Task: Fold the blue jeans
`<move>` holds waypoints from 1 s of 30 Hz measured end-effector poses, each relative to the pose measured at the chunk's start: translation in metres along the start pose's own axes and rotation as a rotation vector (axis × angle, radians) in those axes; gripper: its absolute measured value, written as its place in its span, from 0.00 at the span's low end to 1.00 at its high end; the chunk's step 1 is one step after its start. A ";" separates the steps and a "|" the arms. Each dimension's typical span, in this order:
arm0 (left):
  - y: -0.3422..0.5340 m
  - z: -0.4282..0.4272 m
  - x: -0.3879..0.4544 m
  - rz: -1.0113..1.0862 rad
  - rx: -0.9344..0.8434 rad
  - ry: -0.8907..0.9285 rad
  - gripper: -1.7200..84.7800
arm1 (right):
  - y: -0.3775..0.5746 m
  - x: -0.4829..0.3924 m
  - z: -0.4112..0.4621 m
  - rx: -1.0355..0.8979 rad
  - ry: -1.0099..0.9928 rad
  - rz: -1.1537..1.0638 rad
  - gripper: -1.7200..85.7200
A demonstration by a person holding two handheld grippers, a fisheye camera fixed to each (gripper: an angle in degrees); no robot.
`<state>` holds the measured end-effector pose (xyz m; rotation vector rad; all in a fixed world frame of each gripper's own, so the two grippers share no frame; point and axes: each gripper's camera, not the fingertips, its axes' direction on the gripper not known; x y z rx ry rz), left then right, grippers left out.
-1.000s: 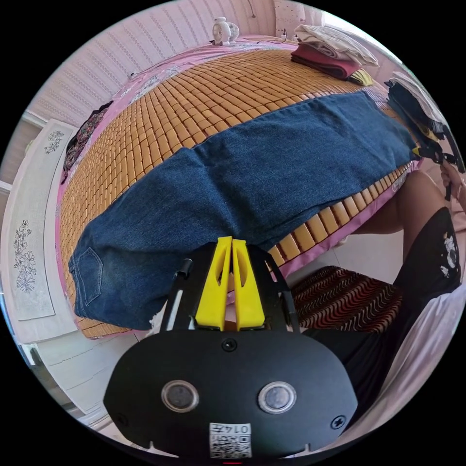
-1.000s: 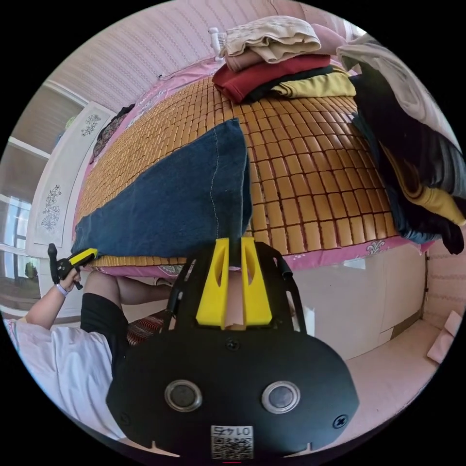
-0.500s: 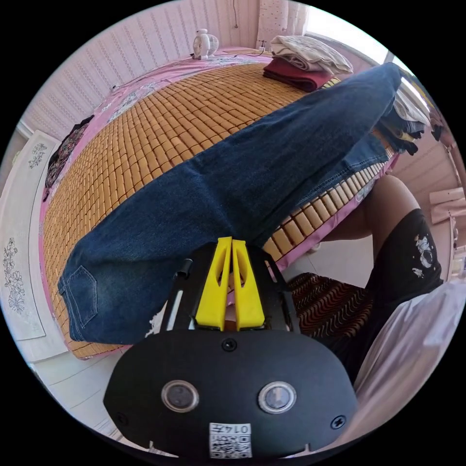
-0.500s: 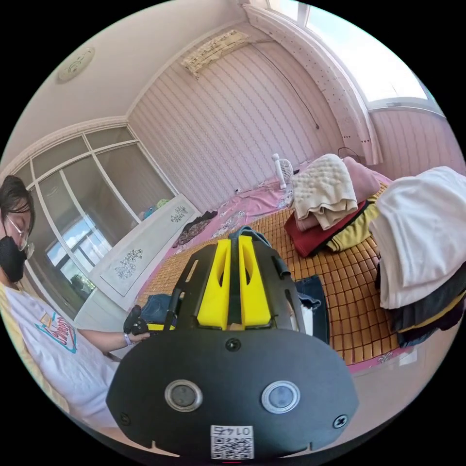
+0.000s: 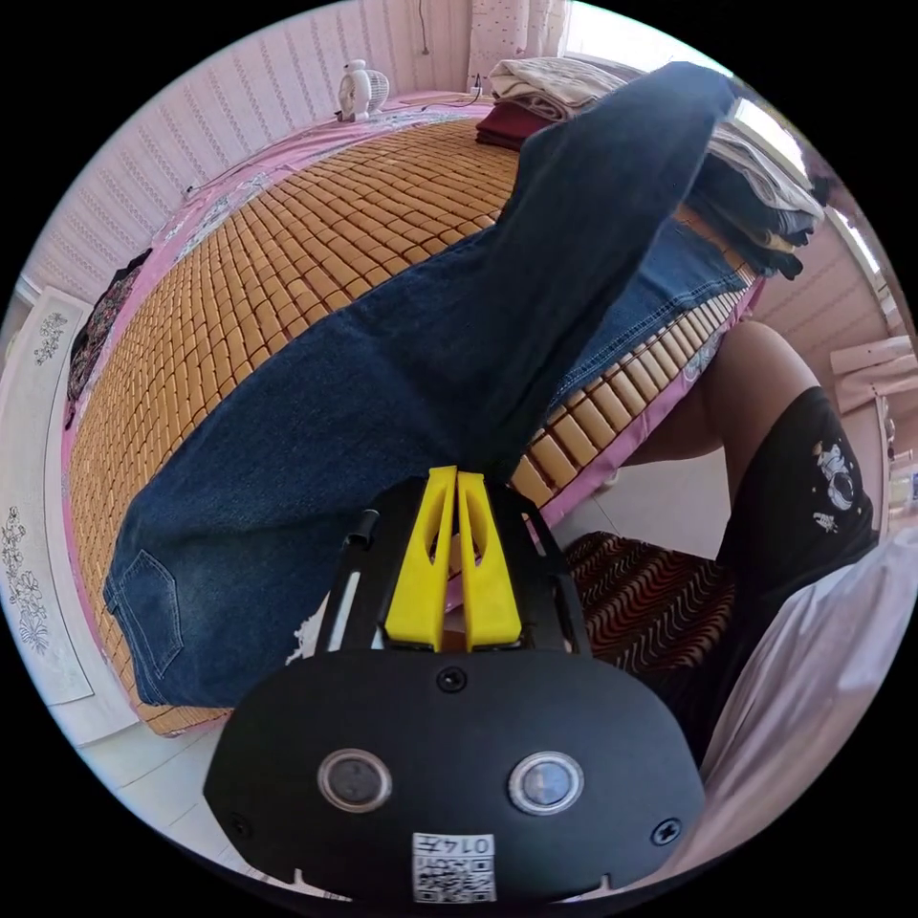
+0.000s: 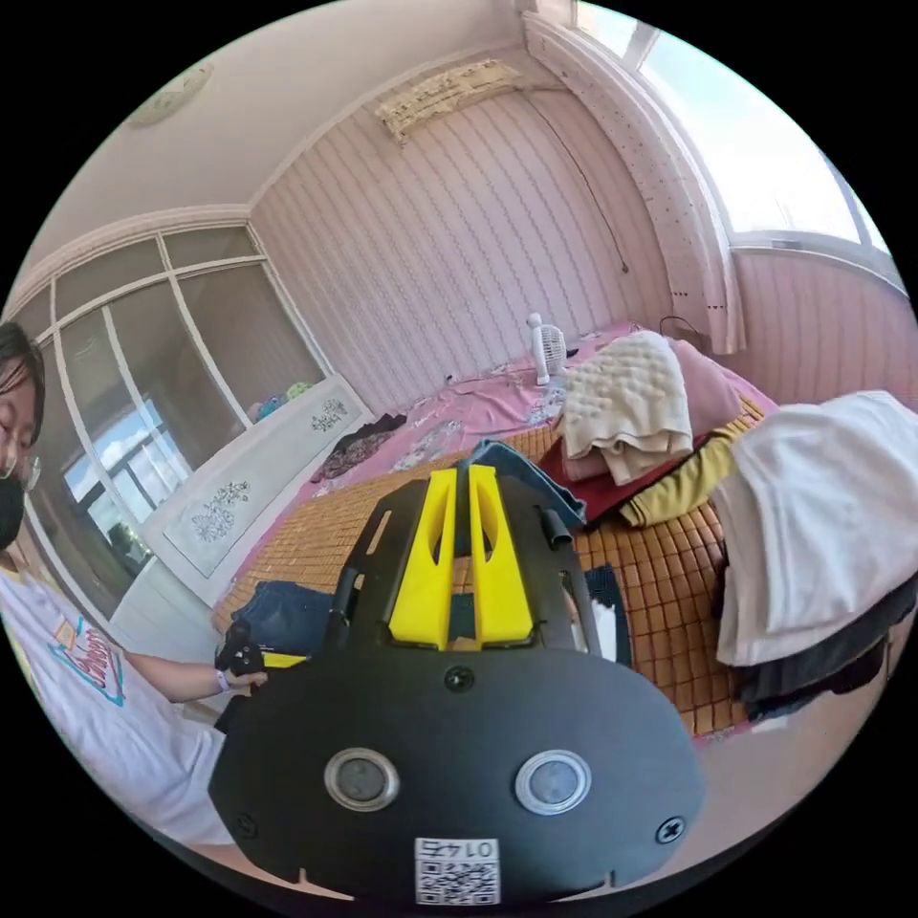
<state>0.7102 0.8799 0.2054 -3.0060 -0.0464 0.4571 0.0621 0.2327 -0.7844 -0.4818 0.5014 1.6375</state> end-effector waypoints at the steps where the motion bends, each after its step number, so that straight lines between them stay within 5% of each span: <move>1: 0.003 0.002 -0.001 -0.001 0.007 0.001 0.01 | 0.018 0.016 -0.004 -0.020 0.096 0.054 0.05; 5: 0.010 0.011 -0.012 -0.048 0.013 0.036 0.01 | 0.107 0.102 0.005 -0.167 0.299 0.426 0.11; 9: 0.015 0.018 -0.015 -0.046 0.011 0.033 0.01 | 0.154 0.126 0.026 -0.272 0.419 0.535 0.22; 17: 0.030 0.040 -0.024 -0.035 -0.006 0.025 0.01 | 0.174 0.094 0.110 -0.596 0.668 0.235 0.17; 24: 0.053 0.058 -0.030 -0.012 -0.020 0.028 0.01 | 0.189 0.076 0.116 -0.555 0.588 0.251 0.09; 30: 0.072 0.076 -0.033 0.001 -0.016 0.047 0.01 | 0.167 0.059 0.057 -0.231 0.325 0.371 0.08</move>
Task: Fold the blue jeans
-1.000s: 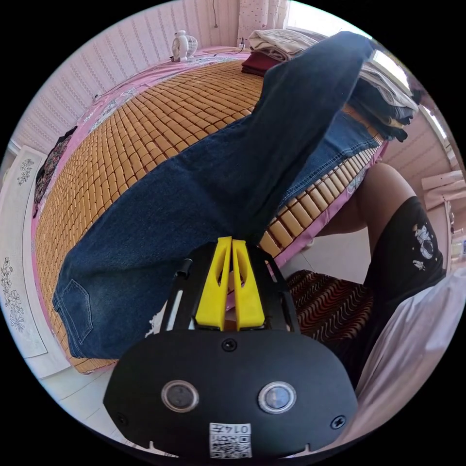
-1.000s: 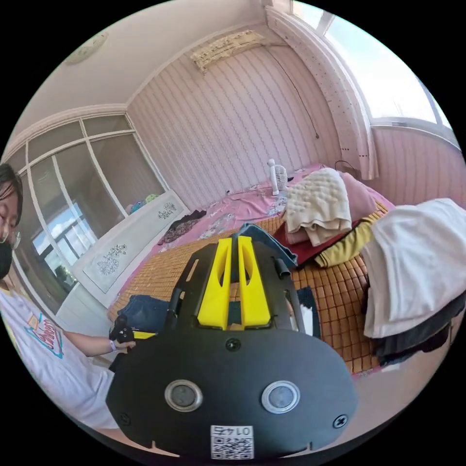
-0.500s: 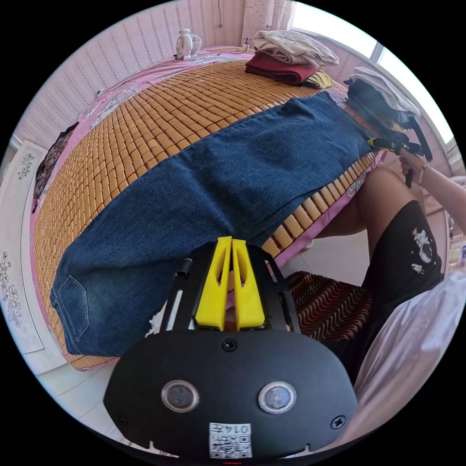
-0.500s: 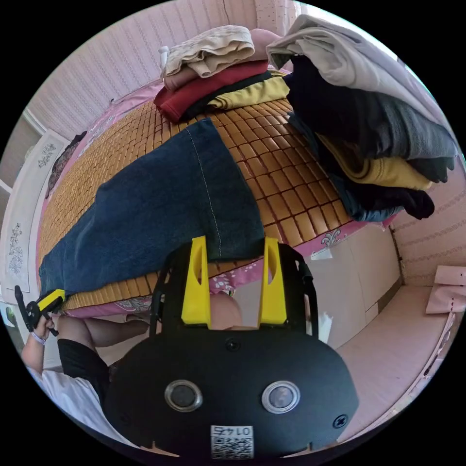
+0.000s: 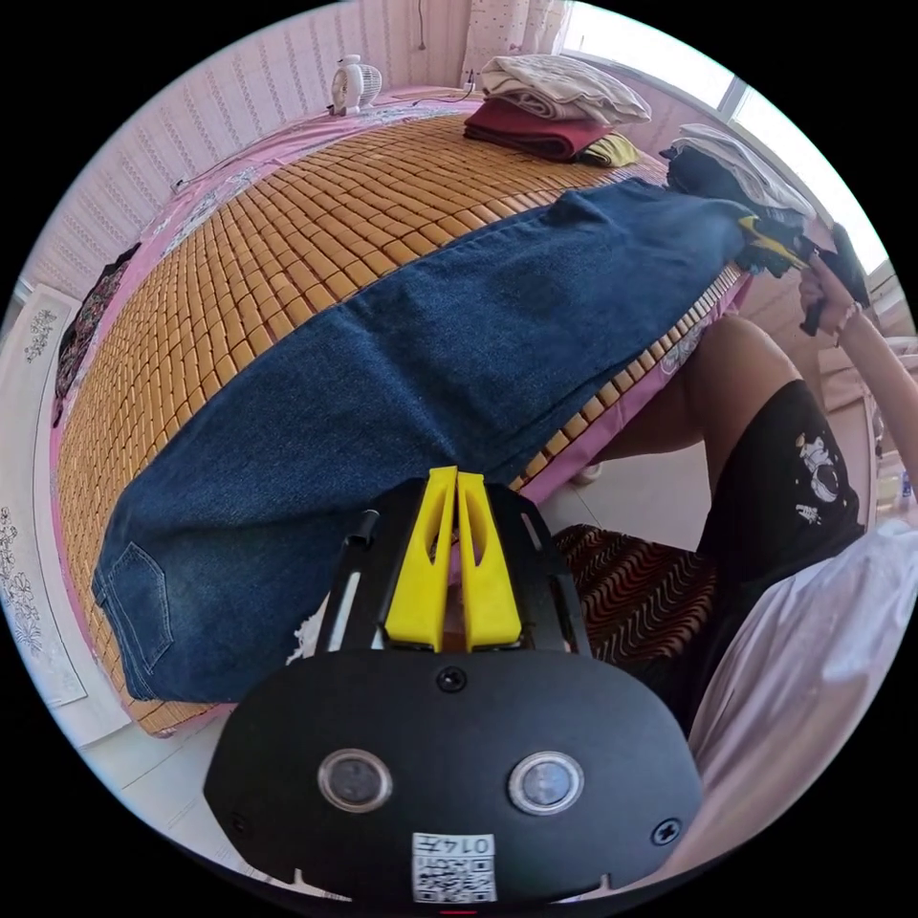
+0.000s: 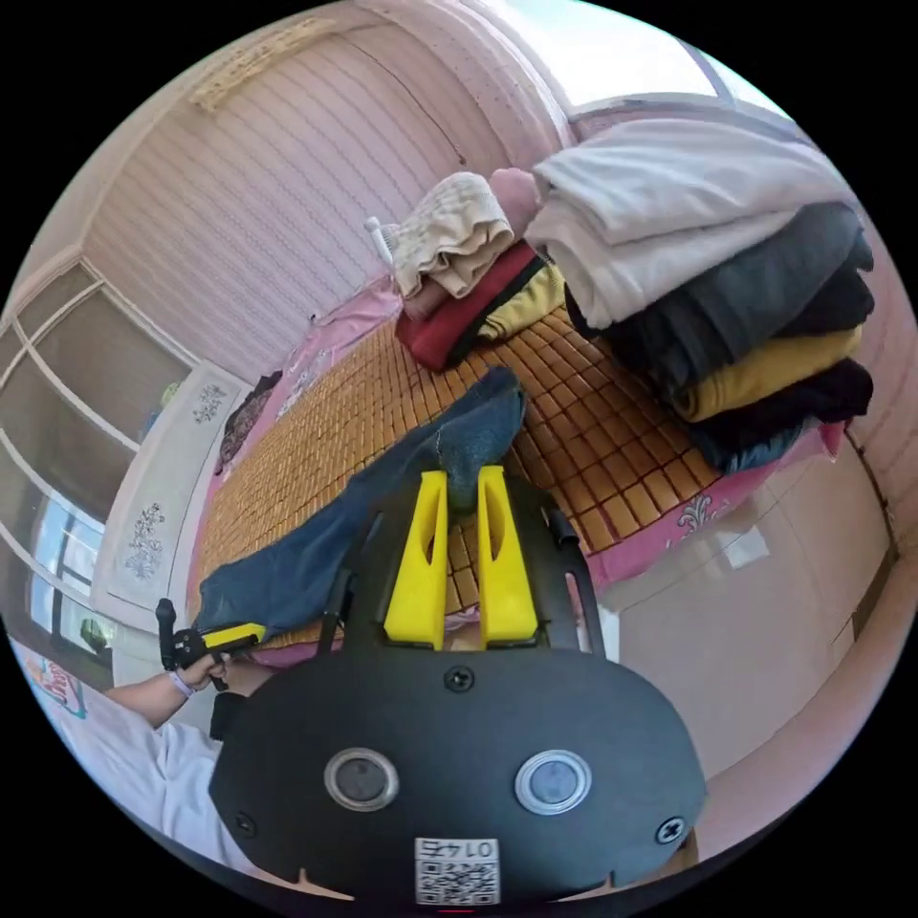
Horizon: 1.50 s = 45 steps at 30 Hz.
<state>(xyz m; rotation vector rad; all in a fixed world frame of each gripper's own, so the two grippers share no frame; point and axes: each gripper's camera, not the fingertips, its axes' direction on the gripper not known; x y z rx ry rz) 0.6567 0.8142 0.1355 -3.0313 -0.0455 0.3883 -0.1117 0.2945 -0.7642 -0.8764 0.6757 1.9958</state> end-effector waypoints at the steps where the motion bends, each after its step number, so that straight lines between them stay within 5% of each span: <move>1: 0.001 0.005 0.003 0.012 0.012 0.015 0.01 | -0.006 -0.017 -0.015 0.040 0.013 -0.067 0.08; 8: -0.024 0.043 0.059 0.148 0.107 0.184 0.01 | -0.044 -0.128 -0.118 0.323 -0.085 -0.390 0.08; 12: -0.024 0.040 0.059 0.033 0.228 0.371 0.01 | -0.045 -0.215 -0.133 0.366 -0.205 -0.597 0.08; 16: 0.044 -0.001 0.001 -0.104 0.402 0.433 0.01 | -0.012 -0.333 -0.080 0.251 -0.487 -0.809 0.09; 22: 0.251 -0.043 -0.129 -0.605 0.470 0.180 0.02 | 0.128 -0.507 0.102 -0.211 -0.855 -0.920 0.13; 28: 0.409 -0.028 -0.193 -0.975 0.449 0.052 0.11 | 0.256 -0.531 0.265 -0.622 -0.522 -0.972 0.14; 35: 0.399 -0.009 -0.229 -0.973 0.523 0.068 0.16 | 0.234 -0.464 0.291 -0.606 -0.362 -0.842 0.13; 45: 0.352 0.038 -0.269 -0.871 0.301 0.042 0.14 | 0.237 -0.388 0.345 -0.638 0.005 -0.730 0.11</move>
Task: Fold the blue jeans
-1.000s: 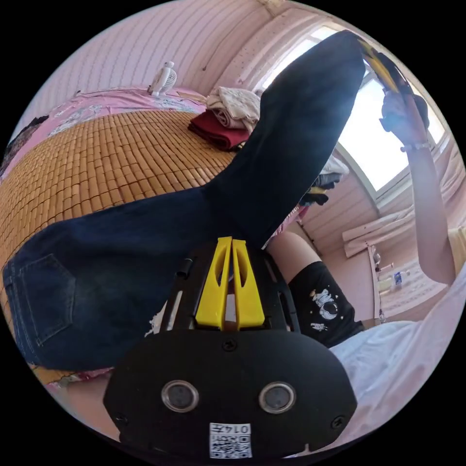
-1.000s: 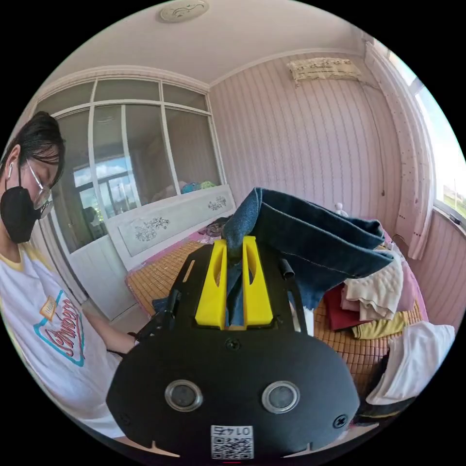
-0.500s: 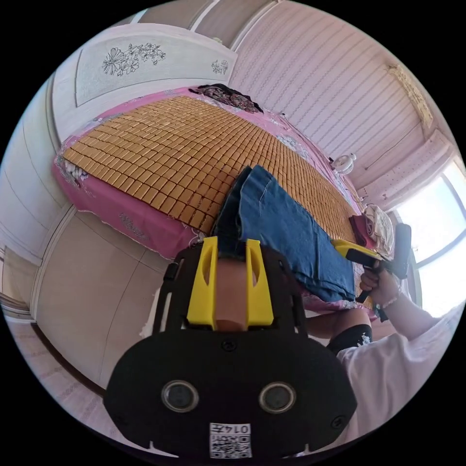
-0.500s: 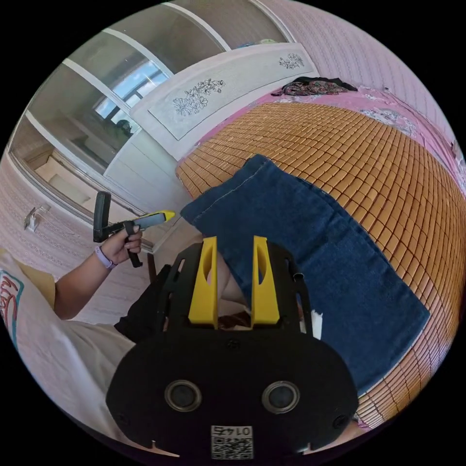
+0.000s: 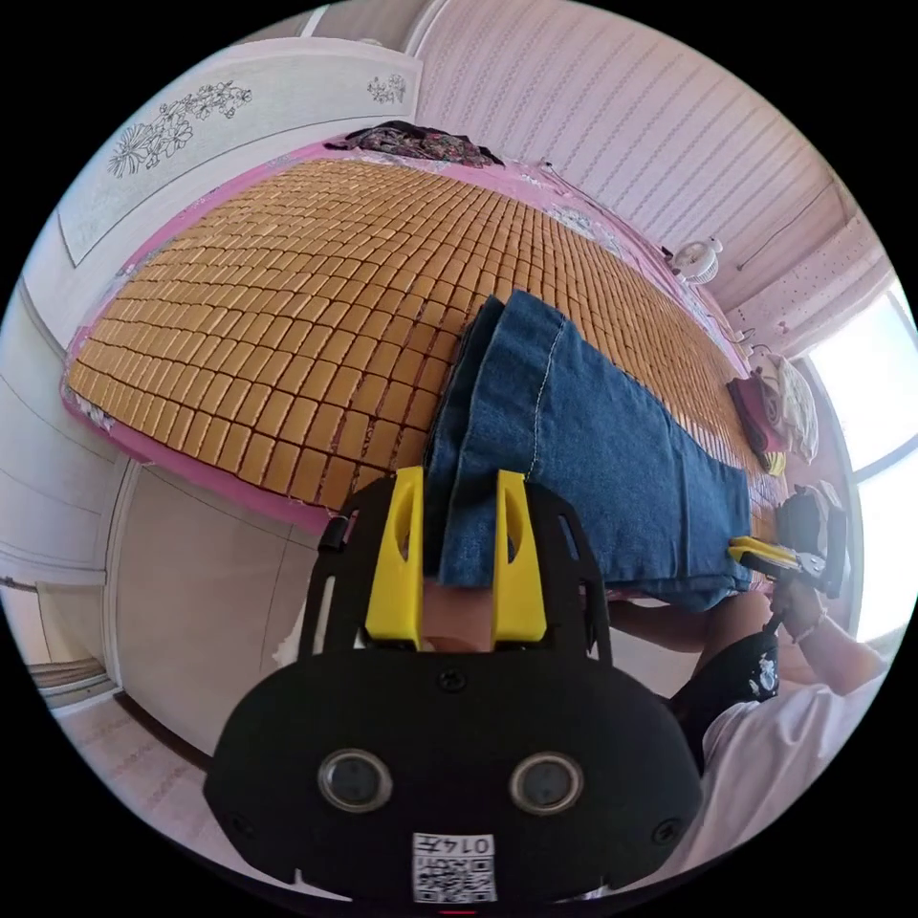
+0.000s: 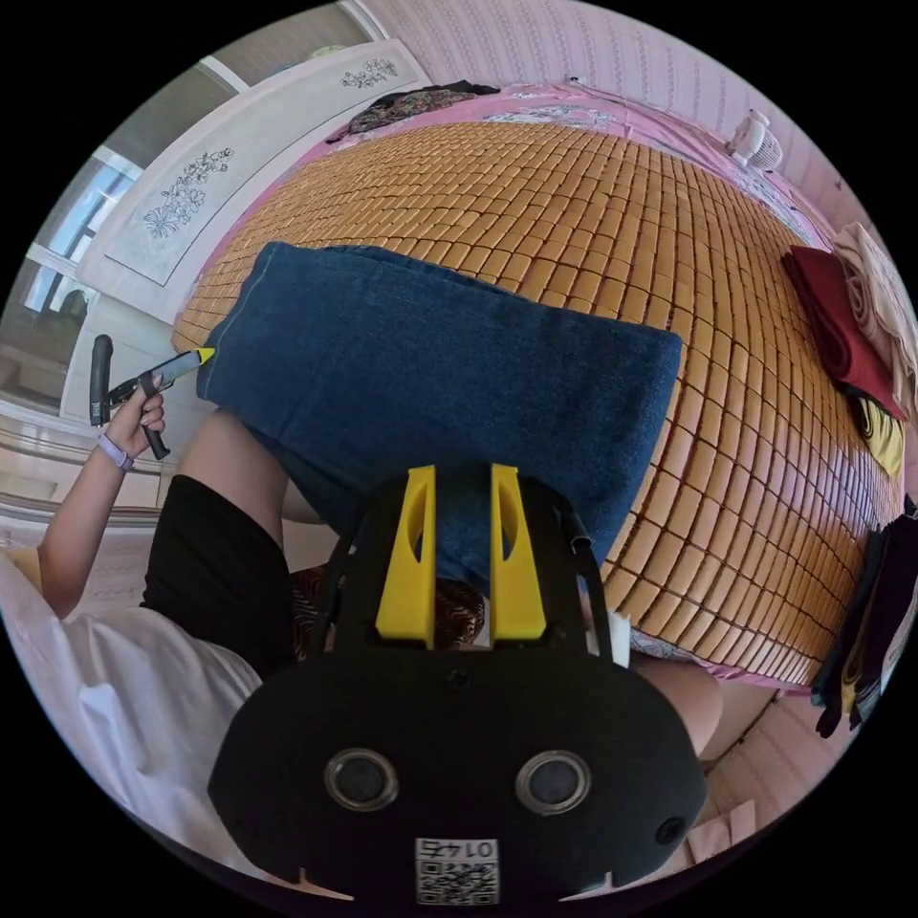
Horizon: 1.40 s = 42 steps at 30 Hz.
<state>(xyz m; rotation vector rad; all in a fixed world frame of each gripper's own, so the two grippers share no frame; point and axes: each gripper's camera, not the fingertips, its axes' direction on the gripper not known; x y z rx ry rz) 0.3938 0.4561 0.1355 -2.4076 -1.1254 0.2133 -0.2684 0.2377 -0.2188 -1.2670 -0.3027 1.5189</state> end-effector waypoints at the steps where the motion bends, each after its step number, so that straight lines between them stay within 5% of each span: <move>1: -0.003 -0.004 0.005 0.026 -0.002 -0.023 0.12 | -0.001 0.000 0.006 -0.006 0.004 -0.014 0.10; 7: -0.006 -0.060 0.061 0.177 0.120 -0.009 0.09 | -0.051 -0.034 -0.004 0.031 0.143 -0.187 0.03; 13: 0.019 0.000 0.209 0.575 -0.050 0.146 0.02 | -0.154 -0.090 0.045 -0.082 0.149 -0.482 0.02; 21: 0.013 0.066 0.265 0.611 -0.184 0.079 0.06 | -0.200 -0.066 0.097 -0.295 0.189 -0.507 0.02; 28: 0.009 0.026 0.293 0.738 -0.052 0.210 0.13 | -0.130 0.072 0.001 -0.001 -0.153 -0.207 0.05; 34: 0.018 0.025 0.371 0.947 -0.021 0.324 0.18 | 0.025 0.213 -0.038 0.004 -0.105 0.194 0.15; 42: 0.031 0.043 0.467 1.122 -0.120 0.323 0.19 | 0.100 0.289 -0.038 0.072 -0.561 0.461 0.06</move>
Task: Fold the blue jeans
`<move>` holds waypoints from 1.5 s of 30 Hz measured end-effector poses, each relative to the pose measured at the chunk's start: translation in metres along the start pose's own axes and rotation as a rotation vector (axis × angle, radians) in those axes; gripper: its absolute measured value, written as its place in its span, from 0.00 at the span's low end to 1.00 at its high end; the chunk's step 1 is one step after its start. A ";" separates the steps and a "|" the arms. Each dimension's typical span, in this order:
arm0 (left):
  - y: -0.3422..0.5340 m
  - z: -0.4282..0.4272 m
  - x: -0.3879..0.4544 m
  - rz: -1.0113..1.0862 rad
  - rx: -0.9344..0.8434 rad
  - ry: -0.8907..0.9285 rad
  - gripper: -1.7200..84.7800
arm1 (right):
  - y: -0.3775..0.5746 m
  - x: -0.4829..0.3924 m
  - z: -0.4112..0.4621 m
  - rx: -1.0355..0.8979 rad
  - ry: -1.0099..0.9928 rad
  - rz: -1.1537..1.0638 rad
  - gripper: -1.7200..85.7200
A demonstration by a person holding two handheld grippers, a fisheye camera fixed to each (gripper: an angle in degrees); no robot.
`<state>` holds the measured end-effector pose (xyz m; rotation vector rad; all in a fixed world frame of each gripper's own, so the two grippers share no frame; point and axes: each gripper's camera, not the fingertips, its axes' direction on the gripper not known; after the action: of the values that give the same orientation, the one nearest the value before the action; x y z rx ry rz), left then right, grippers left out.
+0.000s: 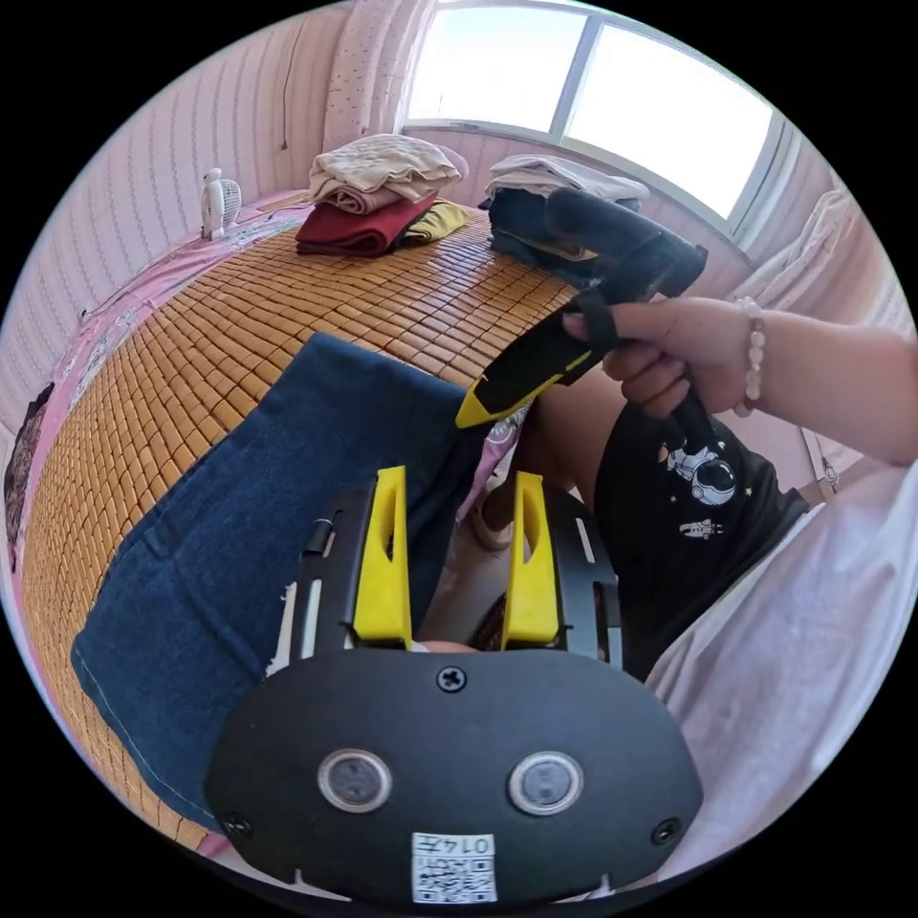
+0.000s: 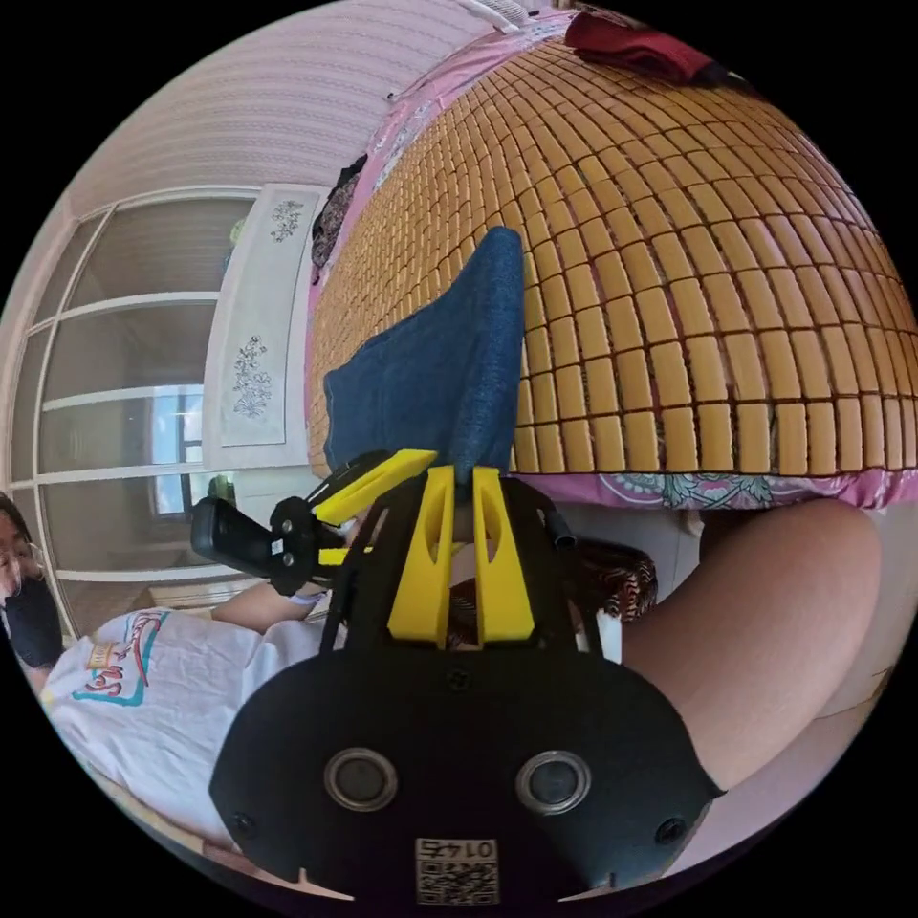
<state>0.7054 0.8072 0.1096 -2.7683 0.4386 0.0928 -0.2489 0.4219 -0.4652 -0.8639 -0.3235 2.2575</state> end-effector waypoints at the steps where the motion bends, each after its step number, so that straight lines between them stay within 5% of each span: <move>1: -0.010 -0.001 0.005 -0.002 -0.010 -0.003 0.18 | 0.003 -0.004 -0.014 0.038 -0.079 -0.022 0.06; 6: -0.026 -0.015 0.017 -0.010 -0.004 -0.200 0.08 | 0.013 0.001 -0.069 0.164 -0.415 -0.085 0.07; 11: -0.020 -0.025 0.022 -0.057 -0.016 -0.116 0.07 | 0.004 0.034 -0.098 0.240 -0.105 -0.027 0.15; 19: -0.011 -0.063 0.043 -0.054 0.033 -0.121 0.06 | -0.010 0.052 -0.076 0.186 -0.294 0.022 0.05; 25: -0.049 -0.101 0.064 -0.015 0.250 -0.048 0.06 | 0.014 0.050 -0.156 0.391 -0.517 -0.068 0.04; 33: -0.084 -0.137 0.087 -0.073 0.492 0.124 0.07 | 0.033 -0.045 -0.233 0.493 -0.297 -0.318 0.04; 36: -0.052 -0.159 0.092 -0.155 0.500 0.033 0.07 | 0.013 -0.100 -0.181 0.353 -0.282 -0.446 0.06; 41: 0.048 -0.180 0.093 -0.351 0.226 -0.247 0.08 | -0.009 -0.163 -0.020 0.024 -0.137 -0.572 0.08; 45: 0.069 -0.206 0.141 -0.083 0.093 -0.632 0.08 | 0.015 -0.175 0.012 -0.035 -0.013 -0.644 0.07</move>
<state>0.8207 0.6352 0.2659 -2.4780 0.1520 0.8675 -0.1693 0.2921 -0.3767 -0.6425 -0.5591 1.6621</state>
